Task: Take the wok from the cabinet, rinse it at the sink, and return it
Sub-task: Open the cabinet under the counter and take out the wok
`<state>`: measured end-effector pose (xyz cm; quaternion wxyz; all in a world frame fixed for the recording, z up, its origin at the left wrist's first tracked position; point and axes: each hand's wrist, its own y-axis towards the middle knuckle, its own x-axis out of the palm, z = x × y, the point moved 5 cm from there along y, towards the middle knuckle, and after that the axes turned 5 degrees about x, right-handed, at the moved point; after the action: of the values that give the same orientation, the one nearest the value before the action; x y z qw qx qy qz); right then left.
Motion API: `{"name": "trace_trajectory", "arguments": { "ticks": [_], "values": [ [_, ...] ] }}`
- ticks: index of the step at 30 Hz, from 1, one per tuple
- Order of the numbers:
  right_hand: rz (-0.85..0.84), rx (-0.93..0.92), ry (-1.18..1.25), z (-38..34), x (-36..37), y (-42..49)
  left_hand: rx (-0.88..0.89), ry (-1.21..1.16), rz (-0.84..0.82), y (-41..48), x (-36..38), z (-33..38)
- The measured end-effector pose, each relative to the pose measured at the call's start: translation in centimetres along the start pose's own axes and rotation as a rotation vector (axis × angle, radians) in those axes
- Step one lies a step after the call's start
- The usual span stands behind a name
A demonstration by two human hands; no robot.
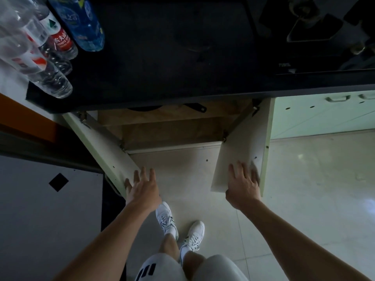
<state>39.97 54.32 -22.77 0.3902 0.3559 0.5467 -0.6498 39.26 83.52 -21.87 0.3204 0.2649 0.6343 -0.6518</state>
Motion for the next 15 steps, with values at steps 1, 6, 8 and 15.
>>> {"name": "trace_trajectory", "arguments": {
  "ticks": [1, 6, 8, 15],
  "values": [
    [0.003, 0.028, 0.042, 0.2, 0.3, -0.1, -0.023, -0.01, -0.015, 0.0, 0.3, -0.1],
    [-0.027, 0.07, 0.078, 2.9, 2.4, -0.7, -0.12, -0.151, -0.132, -0.1, 2.5, -3.1],
    [-0.029, 0.101, 0.074, 4.2, 3.0, -0.7, -0.157, -0.145, -0.138, -0.4, 3.8, -5.0],
    [-0.063, 0.196, 0.041, 8.4, 3.7, -0.2, -0.249, 0.033, -0.097, -3.3, 6.3, -11.1]
  ]
}}
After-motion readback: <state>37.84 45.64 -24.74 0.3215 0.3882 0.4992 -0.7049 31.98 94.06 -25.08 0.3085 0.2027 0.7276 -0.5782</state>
